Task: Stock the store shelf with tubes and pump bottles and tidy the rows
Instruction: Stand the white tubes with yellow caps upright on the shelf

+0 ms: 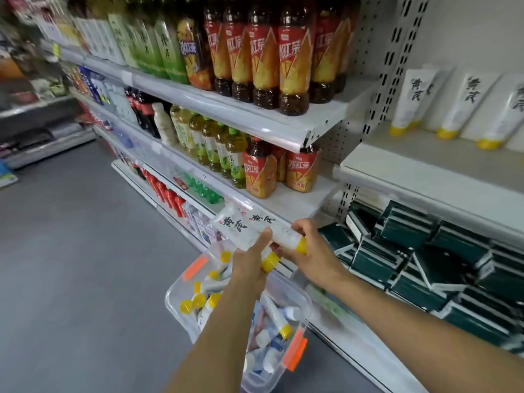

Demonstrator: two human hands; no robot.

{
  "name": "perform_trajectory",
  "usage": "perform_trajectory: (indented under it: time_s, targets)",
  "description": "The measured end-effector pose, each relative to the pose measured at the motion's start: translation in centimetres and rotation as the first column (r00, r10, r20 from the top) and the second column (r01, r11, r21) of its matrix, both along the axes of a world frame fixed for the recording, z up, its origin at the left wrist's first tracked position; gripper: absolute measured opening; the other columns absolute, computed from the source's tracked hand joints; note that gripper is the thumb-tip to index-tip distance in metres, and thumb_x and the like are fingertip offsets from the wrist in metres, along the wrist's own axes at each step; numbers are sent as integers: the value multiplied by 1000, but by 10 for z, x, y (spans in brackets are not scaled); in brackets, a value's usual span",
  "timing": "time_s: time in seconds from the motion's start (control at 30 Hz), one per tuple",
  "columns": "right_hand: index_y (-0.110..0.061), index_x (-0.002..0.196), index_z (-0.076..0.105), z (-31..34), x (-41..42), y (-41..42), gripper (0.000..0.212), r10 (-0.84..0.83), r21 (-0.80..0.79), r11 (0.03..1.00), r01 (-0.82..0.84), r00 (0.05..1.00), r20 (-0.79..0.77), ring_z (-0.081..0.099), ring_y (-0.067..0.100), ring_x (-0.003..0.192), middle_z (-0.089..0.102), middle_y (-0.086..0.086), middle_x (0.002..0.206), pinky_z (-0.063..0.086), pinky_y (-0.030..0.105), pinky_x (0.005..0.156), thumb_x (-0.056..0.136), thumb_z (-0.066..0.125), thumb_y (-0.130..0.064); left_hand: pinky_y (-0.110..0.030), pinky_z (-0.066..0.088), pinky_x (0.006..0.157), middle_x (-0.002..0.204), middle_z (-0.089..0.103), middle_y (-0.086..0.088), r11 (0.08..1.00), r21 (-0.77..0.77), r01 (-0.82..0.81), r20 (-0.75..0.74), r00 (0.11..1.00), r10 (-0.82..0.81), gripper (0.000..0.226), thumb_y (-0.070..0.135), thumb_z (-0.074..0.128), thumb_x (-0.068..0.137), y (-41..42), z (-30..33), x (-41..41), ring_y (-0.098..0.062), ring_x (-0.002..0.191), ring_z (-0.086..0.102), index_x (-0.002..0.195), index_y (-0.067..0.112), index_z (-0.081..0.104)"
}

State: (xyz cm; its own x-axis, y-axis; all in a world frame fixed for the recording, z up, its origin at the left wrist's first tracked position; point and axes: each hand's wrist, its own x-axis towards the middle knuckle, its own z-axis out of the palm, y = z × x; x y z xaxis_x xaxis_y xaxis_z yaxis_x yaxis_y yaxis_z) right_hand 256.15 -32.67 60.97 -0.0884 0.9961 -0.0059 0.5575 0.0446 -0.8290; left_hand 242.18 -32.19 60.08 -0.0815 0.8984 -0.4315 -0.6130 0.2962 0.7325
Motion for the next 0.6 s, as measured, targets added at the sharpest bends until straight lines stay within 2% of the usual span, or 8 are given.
perform_trajectory:
  time_s: [0.1, 0.2, 0.27, 0.3, 0.4, 0.5, 0.53, 0.6]
  targets:
    - [-36, 112, 42, 11, 7, 2, 53, 22, -24, 999, -22, 999, -29, 54, 13, 94, 53, -8, 105, 44, 31, 77, 75, 78, -48, -37, 58, 73, 106, 72, -17, 998, -51, -31, 17, 999, 31, 39, 7, 75, 79, -1, 9, 5, -30, 92, 70, 116, -1, 65]
    - [-44, 107, 46, 25, 18, 2, 48, 28, -121, 992, -44, 991, -128, 61, 14, 89, 55, 3, 111, 49, 31, 71, 71, 77, -49, -37, 58, 69, 103, 72, -18, 997, -71, -17, 31, 999, 19, 36, 3, 75, 78, -3, 17, 11, -30, 90, 71, 113, -1, 65]
    - [-31, 116, 52, 37, 27, -2, 37, 25, -219, 972, -81, 969, -244, 67, 10, 75, 61, 6, 106, 49, 29, 61, 84, 70, -36, -38, 59, 66, 101, 73, -18, 998, -58, 15, 26, 1000, -13, 31, 1, 72, 80, -4, 22, 16, -32, 88, 71, 110, 1, 66]
    - [-23, 117, 55, 41, 33, -3, 33, 12, -259, 962, -85, 962, -272, 68, 12, 74, 65, 7, 104, 50, 31, 61, 88, 67, -32, -39, 59, 67, 101, 73, -18, 998, -47, 35, 20, 999, -34, 30, 0, 71, 80, -5, 25, 20, -32, 89, 71, 110, 2, 66]
    - [-12, 106, 65, 54, 53, -8, 27, 3, -286, 956, -66, 976, -217, 67, 17, 78, 72, 10, 98, 51, 32, 69, 86, 69, -30, -41, 60, 70, 107, 72, -17, 993, 17, 118, -20, 993, -117, 37, -2, 69, 81, -6, 33, 38, -33, 92, 70, 118, 6, 64]
    - [-8, 98, 68, 67, 77, -13, 24, -21, -276, 961, -22, 988, -152, 63, 3, 61, 70, 0, 80, 47, 17, 55, 84, 72, -26, -36, 59, 58, 95, 74, -12, 975, 74, 208, -30, 978, -206, 31, -6, 65, 83, -5, 45, 60, -25, 75, 73, 111, 8, 64]
    - [-6, 99, 68, 71, 85, -15, 24, -33, -281, 960, -10, 988, -150, 62, 2, 58, 69, -1, 78, 46, 16, 52, 84, 73, -25, -37, 60, 58, 89, 75, -11, 968, 78, 240, -33, 971, -238, 29, -6, 65, 84, -4, 47, 67, -24, 72, 73, 109, 8, 64]
    - [-6, 101, 67, 77, 101, -18, 27, -65, -277, 960, 24, 988, -139, 65, 7, 65, 71, 3, 86, 49, 19, 57, 83, 74, -25, -41, 61, 68, 85, 76, -9, 946, 92, 311, -55, 950, -307, 27, -5, 65, 84, -2, 53, 82, -25, 74, 73, 107, 9, 64]
